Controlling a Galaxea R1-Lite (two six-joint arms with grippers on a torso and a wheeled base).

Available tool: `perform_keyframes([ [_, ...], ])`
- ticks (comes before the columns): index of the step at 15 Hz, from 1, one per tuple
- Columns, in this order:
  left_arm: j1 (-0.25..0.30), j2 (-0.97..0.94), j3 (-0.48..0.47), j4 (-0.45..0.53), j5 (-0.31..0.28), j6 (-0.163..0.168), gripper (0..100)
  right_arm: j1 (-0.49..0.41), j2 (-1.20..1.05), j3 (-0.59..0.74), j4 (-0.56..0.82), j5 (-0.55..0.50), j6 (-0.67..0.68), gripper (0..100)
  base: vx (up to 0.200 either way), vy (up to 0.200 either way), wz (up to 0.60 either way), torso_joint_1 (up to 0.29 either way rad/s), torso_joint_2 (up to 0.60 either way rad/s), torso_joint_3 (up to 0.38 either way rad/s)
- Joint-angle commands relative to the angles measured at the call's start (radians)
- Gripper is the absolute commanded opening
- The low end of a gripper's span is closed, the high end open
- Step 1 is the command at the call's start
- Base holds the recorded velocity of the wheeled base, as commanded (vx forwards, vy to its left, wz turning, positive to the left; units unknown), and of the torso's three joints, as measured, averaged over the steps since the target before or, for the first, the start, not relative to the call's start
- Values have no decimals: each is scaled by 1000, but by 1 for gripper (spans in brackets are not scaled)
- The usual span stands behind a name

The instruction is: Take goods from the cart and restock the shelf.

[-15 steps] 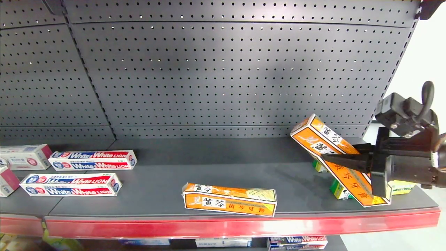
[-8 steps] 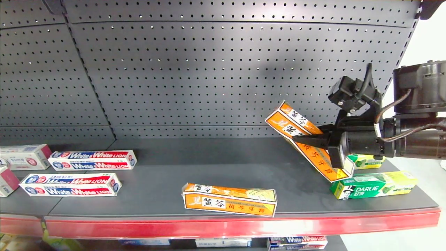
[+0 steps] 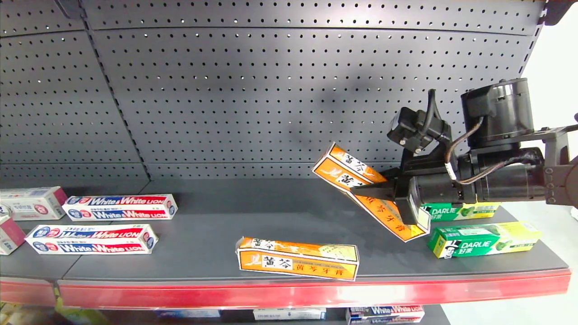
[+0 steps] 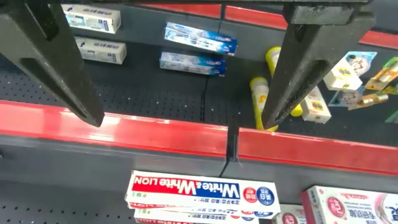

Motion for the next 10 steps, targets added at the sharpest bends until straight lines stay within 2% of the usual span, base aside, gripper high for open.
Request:
perform_keyframes([
  [1,1,0,0,-1,1,0,100,-1,22,-40,33,18,-17,0,0,0,0,0,0,0],
  [3,1,0,0,-1,1,0,100,-12,42,-99,115,75,-40,0,0,0,0,0,0,0],
  [6,1,0,0,-1,1,0,100,-24,117,-162,120,126,-82,0,0,0,0,0,0,0],
  [10,1,0,0,-1,-1,0,100,-23,201,-238,135,137,-86,0,0,0,0,0,0,0],
])
